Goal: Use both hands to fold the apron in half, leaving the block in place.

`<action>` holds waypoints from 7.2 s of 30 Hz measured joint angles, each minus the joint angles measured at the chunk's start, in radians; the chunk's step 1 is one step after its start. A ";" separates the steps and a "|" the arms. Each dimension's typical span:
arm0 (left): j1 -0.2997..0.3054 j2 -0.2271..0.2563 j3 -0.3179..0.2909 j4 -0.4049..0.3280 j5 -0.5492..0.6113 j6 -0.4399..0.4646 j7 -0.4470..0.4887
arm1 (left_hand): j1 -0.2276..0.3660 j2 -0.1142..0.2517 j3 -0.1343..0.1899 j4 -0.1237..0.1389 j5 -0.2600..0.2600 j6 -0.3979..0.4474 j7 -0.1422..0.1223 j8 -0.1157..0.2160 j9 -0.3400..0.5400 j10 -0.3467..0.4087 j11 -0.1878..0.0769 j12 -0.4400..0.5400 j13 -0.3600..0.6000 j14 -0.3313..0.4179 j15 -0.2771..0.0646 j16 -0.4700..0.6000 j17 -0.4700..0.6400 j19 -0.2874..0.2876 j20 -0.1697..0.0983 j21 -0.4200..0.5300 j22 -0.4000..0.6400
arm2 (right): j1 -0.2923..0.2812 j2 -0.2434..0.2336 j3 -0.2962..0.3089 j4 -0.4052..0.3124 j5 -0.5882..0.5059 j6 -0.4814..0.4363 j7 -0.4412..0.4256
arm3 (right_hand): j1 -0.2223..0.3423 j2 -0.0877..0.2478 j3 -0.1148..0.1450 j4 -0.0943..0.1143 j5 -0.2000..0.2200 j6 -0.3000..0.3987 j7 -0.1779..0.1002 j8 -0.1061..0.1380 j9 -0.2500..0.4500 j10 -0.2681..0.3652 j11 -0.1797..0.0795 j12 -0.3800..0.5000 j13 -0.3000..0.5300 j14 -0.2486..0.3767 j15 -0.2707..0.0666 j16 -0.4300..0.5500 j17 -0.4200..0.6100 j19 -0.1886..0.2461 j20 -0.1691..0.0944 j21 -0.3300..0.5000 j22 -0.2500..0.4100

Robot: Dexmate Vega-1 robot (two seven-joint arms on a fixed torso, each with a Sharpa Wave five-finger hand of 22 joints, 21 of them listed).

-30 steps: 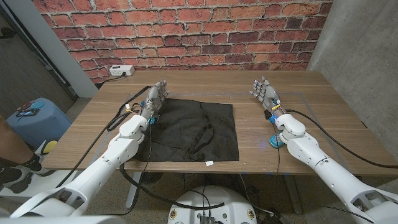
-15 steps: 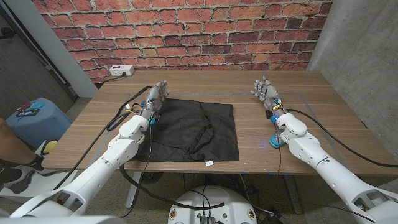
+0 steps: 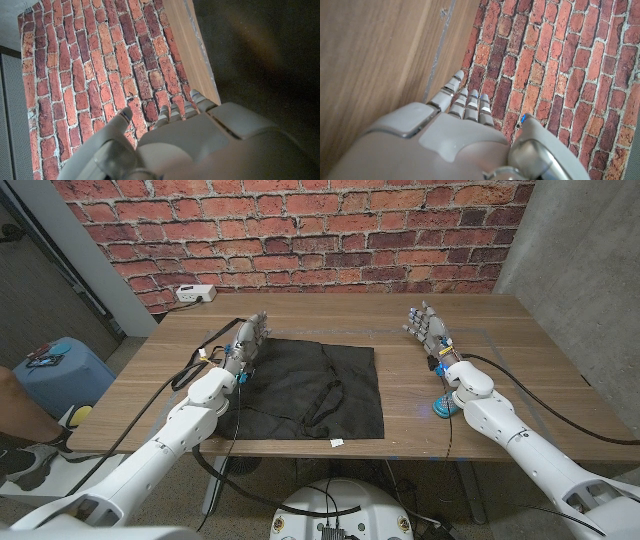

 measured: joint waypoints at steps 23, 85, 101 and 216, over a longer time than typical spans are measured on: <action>0.138 0.138 -0.050 -0.194 0.016 0.056 0.035 | 0.019 0.000 0.008 -0.025 0.000 0.000 0.000 0.000 0.000 -0.009 0.002 0.000 0.000 -0.007 0.007 0.000 -0.002 -0.009 0.009 0.000 0.000 | 0.005 -0.008 -0.008 0.006 0.001 0.000 0.022 | 0.004 -0.004 0.007 -0.007 0.000 0.000 0.000 0.000 0.000 0.000 0.000 0.000 0.000 0.000 0.000 0.000 -0.005 0.000 0.000 0.000 0.000; 0.582 0.410 -0.315 -0.606 0.344 0.277 0.236 | 0.043 0.009 0.023 -0.048 -0.008 0.001 -0.044 0.000 0.000 -0.006 -0.044 0.000 0.000 0.002 -0.017 0.000 0.000 -0.099 0.056 -0.013 0.005 | 0.129 0.030 -0.048 0.186 -0.020 0.023 0.142 | 0.019 0.004 0.019 -0.028 0.000 0.005 -0.005 0.000 0.000 0.005 -0.005 0.000 0.000 0.000 0.000 0.000 -0.004 0.000 0.000 0.000 0.000; 0.732 0.418 -0.447 -0.719 0.465 0.419 0.215 | 0.036 0.002 0.021 -0.041 -0.008 0.013 -0.063 0.003 0.000 0.002 -0.056 0.004 0.000 0.006 -0.024 0.000 0.000 -0.118 0.064 -0.013 0.005 | 0.144 0.033 -0.053 0.197 -0.024 0.029 0.156 | 0.025 0.001 0.016 -0.031 0.000 0.005 -0.005 0.000 0.000 0.005 -0.005 0.000 0.000 0.000 0.000 0.000 -0.004 0.000 0.000 0.000 0.000; 1.015 0.152 -0.548 -0.856 1.496 0.633 -0.014 | -0.019 -0.013 0.016 0.009 -0.008 0.014 -0.068 -0.004 0.000 -0.007 -0.057 -0.001 0.000 0.007 -0.036 0.000 0.005 -0.132 0.050 0.000 0.005 | 0.055 -0.137 -0.161 -0.239 -0.390 -0.315 -0.171 | 0.204 -0.030 0.027 -0.221 -0.023 0.310 0.035 0.037 0.004 0.327 0.030 0.059 0.009 0.267 0.014 0.066 -0.007 0.243 0.035 0.042 0.005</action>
